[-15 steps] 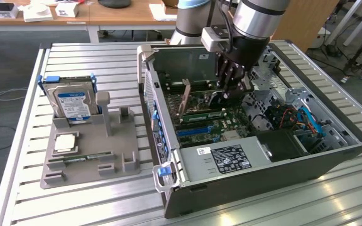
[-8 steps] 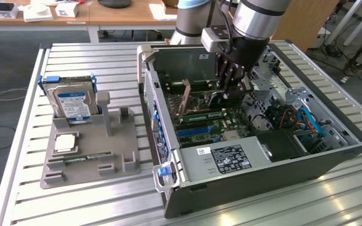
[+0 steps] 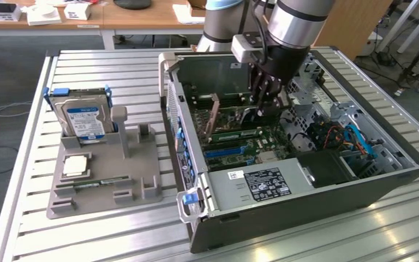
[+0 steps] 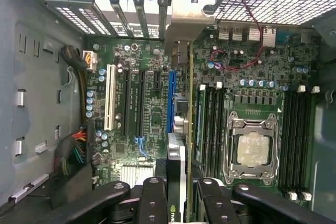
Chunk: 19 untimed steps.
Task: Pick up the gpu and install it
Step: 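Insert the gpu into the slot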
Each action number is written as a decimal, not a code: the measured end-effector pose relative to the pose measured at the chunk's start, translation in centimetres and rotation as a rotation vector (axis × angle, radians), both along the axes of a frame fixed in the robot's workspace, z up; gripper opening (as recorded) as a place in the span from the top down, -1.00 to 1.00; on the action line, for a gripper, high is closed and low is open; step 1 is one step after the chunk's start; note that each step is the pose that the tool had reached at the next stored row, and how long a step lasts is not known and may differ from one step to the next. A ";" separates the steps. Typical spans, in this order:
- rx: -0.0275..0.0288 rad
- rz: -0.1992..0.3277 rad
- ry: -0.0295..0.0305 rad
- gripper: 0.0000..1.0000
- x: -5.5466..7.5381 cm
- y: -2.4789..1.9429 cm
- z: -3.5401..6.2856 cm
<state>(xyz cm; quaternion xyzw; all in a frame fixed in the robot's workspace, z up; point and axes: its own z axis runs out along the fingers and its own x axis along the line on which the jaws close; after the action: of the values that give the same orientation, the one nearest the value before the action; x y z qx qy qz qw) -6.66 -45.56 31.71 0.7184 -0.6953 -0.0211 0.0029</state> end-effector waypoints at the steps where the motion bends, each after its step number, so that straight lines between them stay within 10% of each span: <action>1: -0.0001 0.000 0.0001 0.46 -0.1 0.00 -0.04; 19: -0.0001 0.000 -0.0002 0.46 -1.1 0.00 -0.82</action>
<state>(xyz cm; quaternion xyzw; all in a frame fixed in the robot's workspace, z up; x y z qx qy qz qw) -7.79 -45.57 30.90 0.7184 -0.6953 -0.0210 0.0029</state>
